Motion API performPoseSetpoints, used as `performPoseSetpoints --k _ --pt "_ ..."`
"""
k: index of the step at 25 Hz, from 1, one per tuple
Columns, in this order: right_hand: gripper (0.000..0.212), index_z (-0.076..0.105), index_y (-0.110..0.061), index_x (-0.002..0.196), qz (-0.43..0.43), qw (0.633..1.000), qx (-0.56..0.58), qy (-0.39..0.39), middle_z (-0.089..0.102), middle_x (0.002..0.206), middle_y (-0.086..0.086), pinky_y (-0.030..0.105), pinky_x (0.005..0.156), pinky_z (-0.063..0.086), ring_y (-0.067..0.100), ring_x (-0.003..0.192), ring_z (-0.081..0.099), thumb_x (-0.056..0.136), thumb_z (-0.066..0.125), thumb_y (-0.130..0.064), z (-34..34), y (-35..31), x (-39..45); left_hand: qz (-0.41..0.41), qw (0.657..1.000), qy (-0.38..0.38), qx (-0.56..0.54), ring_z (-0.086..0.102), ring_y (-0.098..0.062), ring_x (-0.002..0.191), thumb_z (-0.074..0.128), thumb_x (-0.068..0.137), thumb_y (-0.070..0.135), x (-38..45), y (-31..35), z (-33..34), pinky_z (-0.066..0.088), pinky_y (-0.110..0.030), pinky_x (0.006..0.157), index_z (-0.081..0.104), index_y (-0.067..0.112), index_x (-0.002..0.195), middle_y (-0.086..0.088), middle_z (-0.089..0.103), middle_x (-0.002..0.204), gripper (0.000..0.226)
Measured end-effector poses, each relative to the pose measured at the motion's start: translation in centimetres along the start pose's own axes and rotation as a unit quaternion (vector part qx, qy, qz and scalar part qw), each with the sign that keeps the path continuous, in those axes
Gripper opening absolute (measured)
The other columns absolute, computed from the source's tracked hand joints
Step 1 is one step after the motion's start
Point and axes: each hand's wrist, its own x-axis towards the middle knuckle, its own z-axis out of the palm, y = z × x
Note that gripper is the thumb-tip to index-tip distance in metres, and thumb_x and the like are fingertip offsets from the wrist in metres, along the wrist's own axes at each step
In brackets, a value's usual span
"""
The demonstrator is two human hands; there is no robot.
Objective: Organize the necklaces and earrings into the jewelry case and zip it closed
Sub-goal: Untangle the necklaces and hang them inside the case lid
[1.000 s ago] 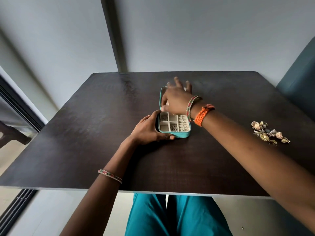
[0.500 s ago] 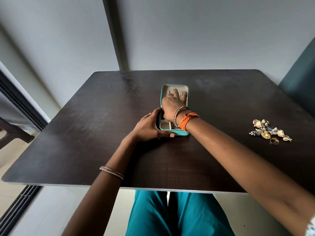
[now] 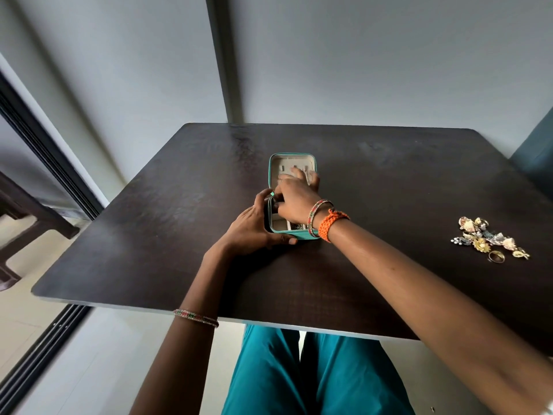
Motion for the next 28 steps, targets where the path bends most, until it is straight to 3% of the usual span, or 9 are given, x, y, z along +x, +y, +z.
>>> performPoseSetpoints --k 3,5,7,9,11,13,18,25,28 --pt "0.01 0.071 -0.018 0.083 0.003 0.988 0.114 0.104 0.064 0.114 0.0 0.045 0.109 0.024 0.025 0.125 0.044 0.08 0.062 -0.015 -0.1 0.6 -0.1 0.006 0.999 0.034 -0.002 0.047 -0.009 0.126 0.084 0.061 0.045 -0.8 0.3 0.2 0.036 -0.024 0.097 0.01 0.035 0.146 0.012 0.048 0.141 0.114" --pt "0.008 0.07 -0.015 0.078 -0.007 0.965 0.224 0.138 0.07 0.094 0.003 0.04 0.093 0.043 0.021 0.1 0.06 0.08 0.063 -0.011 -1.1 1.1 -0.1 0.014 0.998 0.029 -0.048 0.042 -0.004 0.128 0.084 0.057 0.053 -0.9 0.1 0.1 0.034 -0.026 0.104 0.01 0.044 0.145 0.016 0.043 0.143 0.114" --pt "0.009 0.066 -0.013 0.074 -0.013 0.932 0.332 0.148 0.071 0.081 0.007 0.042 0.082 0.051 0.02 0.082 0.063 0.08 0.064 -0.006 -2.6 1.4 -0.5 0.015 0.989 0.035 -0.141 0.031 0.001 0.134 0.077 0.057 0.061 -0.9 -0.3 0.1 0.029 -0.028 0.11 0.011 0.042 0.146 0.017 0.03 0.149 0.112" --pt "0.018 0.062 -0.018 0.069 0.004 0.901 0.41 0.142 0.068 0.074 0.005 0.043 0.081 0.055 0.022 0.076 0.065 0.082 0.065 -0.004 -4.2 1.6 -1.3 0.011 0.968 0.108 -0.227 0.028 -0.002 0.136 0.065 0.069 0.062 -0.9 0.4 0.0 0.029 -0.027 0.108 0.024 0.033 0.146 0.01 0.03 0.151 0.091" --pt "0.014 0.064 -0.014 0.074 -0.002 0.881 0.459 0.112 0.067 0.075 0.008 0.039 0.076 0.056 0.021 0.074 0.065 0.084 0.066 -0.004 -5.2 1.6 -2.2 0.038 0.938 0.187 -0.289 0.047 -0.005 0.124 0.061 0.086 0.044 -0.7 2.2 -0.6 0.041 -0.022 0.097 0.047 0.02 0.133 0.001 0.053 0.135 0.054" --pt "0.009 0.067 -0.011 0.077 -0.015 0.87 0.479 0.115 0.068 0.075 0.007 0.033 0.069 0.057 0.017 0.072 0.065 0.084 0.068 -0.005 -5.6 1.5 -3.0 0.079 0.921 0.189 -0.33 0.064 -0.006 0.095 0.059 0.091 0.02 -0.1 4.3 -1.1 0.05 -0.019 0.079 0.06 0.008 0.114 -0.004 0.067 0.105 0.026" --pt "0.01 0.067 -0.014 0.076 0.051 0.817 0.554 0.153 0.066 0.072 0.003 0.023 0.062 0.054 0.01 0.065 0.062 0.084 0.068 -0.008 -5.8 2.6 -4.5 0.083 0.875 0.175 -0.445 0.064 -0.008 0.068 0.058 0.091 0.007 1.1 6.5 0.1 0.055 -0.024 0.068 0.061 0.008 0.086 0.003 0.067 0.071 0.006" --pt "0.015 0.056 -0.01 0.083 0.114 0.603 0.78 0.126 0.068 0.076 0.007 0.03 0.07 0.056 0.016 0.068 0.066 0.095 0.048 -0.009 -5.9 3.7 -6.1 0.027 0.783 0.152 -0.602 0.057 -0.008 0.059 0.052 0.094 0.008 0.8 7.6 0.7 0.053 -0.021 0.063 0.058 0.01 0.082 0.001 0.06 0.065 0.013" --pt "0.02 0.053 -0.008 0.079 0.139 0.488 0.855 0.103 0.066 0.063 0.004 0.029 0.061 0.058 0.013 0.054 0.063 0.097 0.044 -0.012 -5.9 4.4 -5.9 -0.02 0.79 0.14 -0.597 0.044 -0.004 0.05 0.053 0.094 0.014 0.7 7.8 -0.1 0.038 -0.017 0.047 0.056 0.016 0.079 0.006 0.054 0.064 0.015"
